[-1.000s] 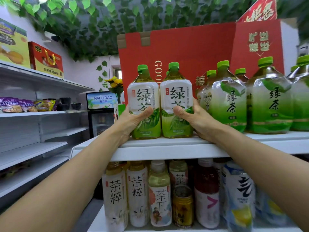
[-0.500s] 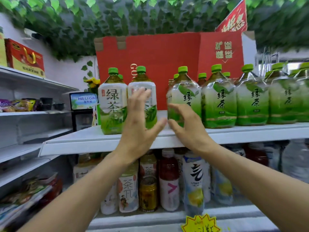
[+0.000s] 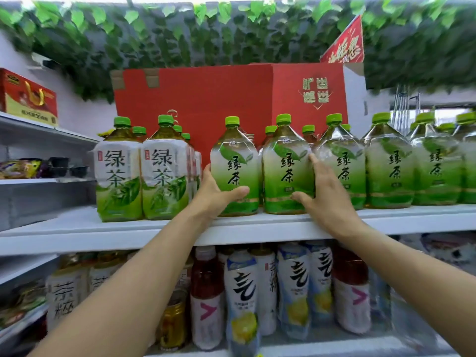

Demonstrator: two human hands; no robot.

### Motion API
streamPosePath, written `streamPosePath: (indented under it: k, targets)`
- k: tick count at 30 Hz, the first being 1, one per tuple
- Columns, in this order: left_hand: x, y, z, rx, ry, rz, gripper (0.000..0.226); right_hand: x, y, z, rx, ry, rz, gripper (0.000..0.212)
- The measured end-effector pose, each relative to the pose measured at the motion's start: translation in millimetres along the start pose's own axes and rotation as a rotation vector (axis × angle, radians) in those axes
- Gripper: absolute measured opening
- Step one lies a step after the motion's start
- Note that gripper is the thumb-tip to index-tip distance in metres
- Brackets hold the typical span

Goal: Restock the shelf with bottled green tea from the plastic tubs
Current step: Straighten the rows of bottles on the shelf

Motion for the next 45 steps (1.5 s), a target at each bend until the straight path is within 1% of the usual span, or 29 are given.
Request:
streamPosePath:
  k: [4, 8, 10, 13, 14, 17, 19, 22, 24, 25, 27, 28, 29, 31, 32, 34, 36, 39, 45]
  targets:
    - [-3.2, -2.8, 0.2, 0.020, -0.009, 0.027, 0.112, -3.5, -1.4, -0.2, -0.001, 0.037, -0.004, 0.093]
    - [-2.1, -6.0, -0.8, 0.021, -0.018, 0.033, 0.126, -6.3, -9.4, -1.9, 0.043, 0.063, 0.015, 0.094]
    - [-2.8, -5.8, -0.8, 0.021, -0.008, 0.027, 0.128, -7.9, -12.2, -4.5, 0.063, 0.073, 0.013, 0.093]
    - [-5.1, -5.8, -1.1, 0.042, 0.024, 0.055, 0.146, -8.7, -13.9, -5.4, 0.233, 0.185, -0.042, 0.090]
    - [-6.0, -6.2, -1.5, 0.052, 0.031, 0.065, 0.143, -9.3, -14.2, -5.7, 0.286, 0.223, -0.063, 0.089]
    - [-6.3, -5.5, -1.3, 0.049, 0.043, 0.056, 0.104, -10.3, -15.0, -8.4, 0.354, 0.256, -0.086, 0.088]
    - [-4.9, -4.3, -1.6, 0.026, 0.042, 0.076, 0.095, -10.4, -16.4, -11.0, 0.369, 0.265, -0.097, 0.088]
    - [-2.3, -1.0, -5.0, -0.001, 0.030, 0.120, 0.088, -10.4, -15.8, -11.2, 0.350, 0.270, -0.099, 0.087]
    - [-1.8, 1.3, -6.3, -0.027, 0.021, 0.119, 0.094, -9.7, -14.5, -11.0, 0.320, 0.265, -0.074, 0.087]
    - [-1.0, 0.8, -6.3, -0.045, 0.020, 0.113, 0.103, -8.7, -13.3, -13.0, 0.293, 0.269, -0.058, 0.086]
    - [-0.9, 3.6, -4.4, -0.077, 0.006, 0.059, 0.132, -5.6, -12.0, -16.4, 0.227, 0.271, -0.036, 0.084]
    - [2.9, -4.8, -6.2, -0.096, -0.008, 0.026, 0.142, -5.2, -1.6, -28.6, 0.212, 0.257, -0.045, 0.084]
    - [5.8, -7.1, -6.1, -0.132, -0.035, -0.041, 0.145, -5.1, 5.5, -37.8, 0.203, 0.232, -0.071, 0.084]
    - [14.5, -16.1, -10.1, -0.210, -0.136, -0.173, 0.140, -6.8, 21.8, -59.2, 0.198, 0.142, -0.141, 0.084]
    - [19.3, -25.0, -14.6, -0.236, -0.148, -0.223, 0.140, -8.6, 31.6, -70.5, 0.191, 0.095, -0.154, 0.085]
    - [24.0, -39.7, -20.9, -0.257, -0.091, -0.318, 0.143, -12.0, 42.9, -86.8, 0.161, 0.047, -0.129, 0.086]
    - [23.6, -47.7, -23.4, -0.267, -0.034, -0.387, 0.148, -14.0, 45.7, -94.3, 0.136, 0.070, -0.068, 0.087]
    - [21.0, -49.0, -20.4, -0.330, -0.039, -0.408, 0.152, -17.7, 45.3, -99.8, 0.124, 0.120, -0.053, 0.088]
    - [24.8, -47.6, -19.8, -0.360, -0.062, -0.383, 0.153, -22.4, 34.9, -98.2, 0.030, 0.106, 0.022, 0.089]
Point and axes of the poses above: each hand's wrist, its own x-axis away from the middle knuckle, its own y-axis out of the back of the hand, z = x × y, the point moved 3 cm from there along -x, towards the middle knuckle, and after that the axes turned 13 degrees about -z, right-handed, at the moved point
